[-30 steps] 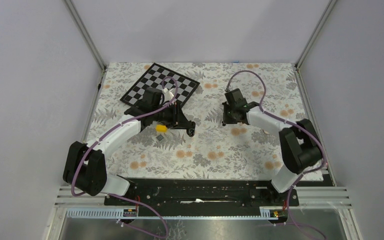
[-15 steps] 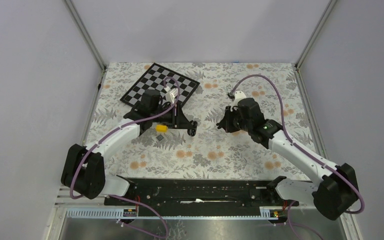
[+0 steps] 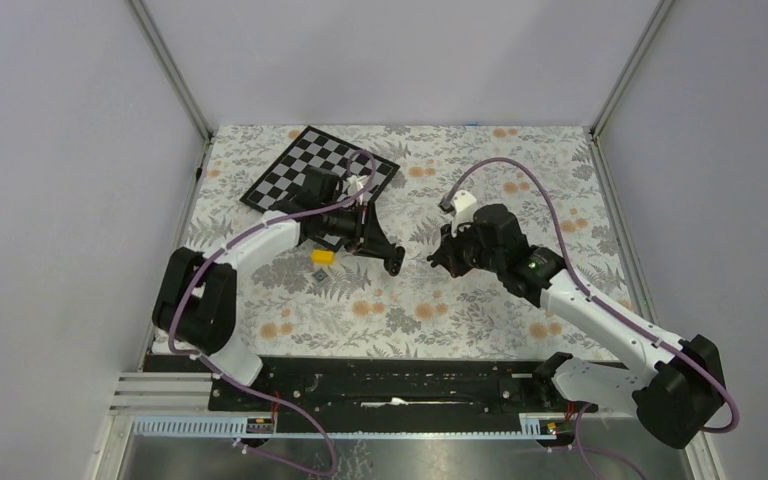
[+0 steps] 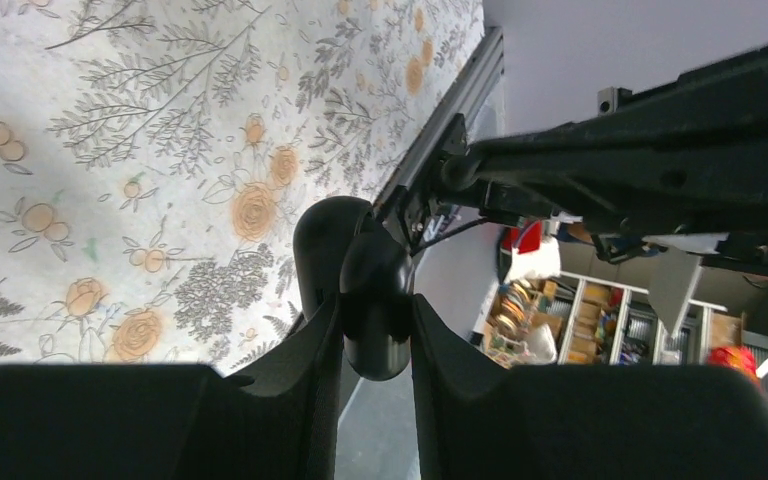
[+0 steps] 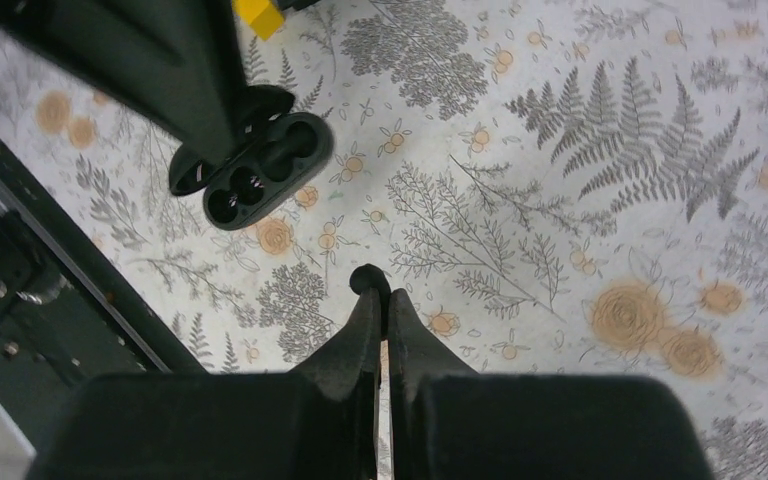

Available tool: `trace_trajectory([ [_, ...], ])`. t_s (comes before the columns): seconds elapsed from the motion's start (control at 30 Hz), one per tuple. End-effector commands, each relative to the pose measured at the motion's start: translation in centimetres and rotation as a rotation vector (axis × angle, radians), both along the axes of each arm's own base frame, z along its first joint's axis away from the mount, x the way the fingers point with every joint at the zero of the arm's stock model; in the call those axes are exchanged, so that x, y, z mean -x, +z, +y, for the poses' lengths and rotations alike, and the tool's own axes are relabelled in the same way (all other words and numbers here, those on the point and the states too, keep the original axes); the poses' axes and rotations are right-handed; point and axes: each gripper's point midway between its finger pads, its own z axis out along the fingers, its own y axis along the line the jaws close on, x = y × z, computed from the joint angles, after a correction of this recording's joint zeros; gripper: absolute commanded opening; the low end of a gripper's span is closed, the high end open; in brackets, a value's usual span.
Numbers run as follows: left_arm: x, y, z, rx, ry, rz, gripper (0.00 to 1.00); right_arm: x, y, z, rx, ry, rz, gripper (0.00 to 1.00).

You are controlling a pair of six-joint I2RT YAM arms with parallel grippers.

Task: Insert the wireless bluetooth earbuds into the charging case
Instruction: Pick up the earbud from the center of the board, then place the earbud in the charging case.

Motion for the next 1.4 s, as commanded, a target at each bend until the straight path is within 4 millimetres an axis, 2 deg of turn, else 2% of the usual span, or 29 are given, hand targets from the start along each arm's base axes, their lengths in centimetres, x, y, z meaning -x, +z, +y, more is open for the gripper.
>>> trace_trajectory([
  [0.0, 0.8, 2.4, -1.0, 0.047, -0.143, 0.013, 0.0, 0.5, 3.0, 1.9, 0.054, 0.208, -0.21, 0.0],
  [0.17, 0.9, 1.7, -1.8, -0.003, -0.235, -0.032, 0.0, 1.0, 2.7, 2.8, 0.163, 0.323, -0.336, 0.0],
  [0.33, 1.8, -1.0, -2.1, -0.082, -0.331, -0.043, 0.0, 1.7, 3.5, 3.2, 0.192, 0.395, -0.433, 0.0],
  [0.47, 3.1, -2.5, -3.0, -0.109, -0.413, -0.027, 0.0, 2.6, 3.8, 3.4, 0.227, 0.465, -0.487, 0.0],
  [0.67, 4.3, -2.4, -4.1, -0.093, -0.471, -0.007, 0.0, 4.5, 3.8, 3.5, 0.277, 0.59, -0.579, 0.0],
  [1.03, 5.1, -0.7, -4.2, -0.031, -0.465, 0.057, 0.0, 6.9, 4.3, 2.9, 0.235, 0.63, -0.648, 0.0],
  [1.17, 5.6, -0.1, -4.3, 0.021, -0.504, 0.103, 0.0, 7.4, 4.3, 3.3, 0.234, 0.661, -0.659, 0.0],
  [1.37, 6.0, 0.2, -4.2, 0.036, -0.509, 0.115, 0.0, 8.2, 3.1, 4.4, 0.309, 0.74, -0.701, 0.0],
])
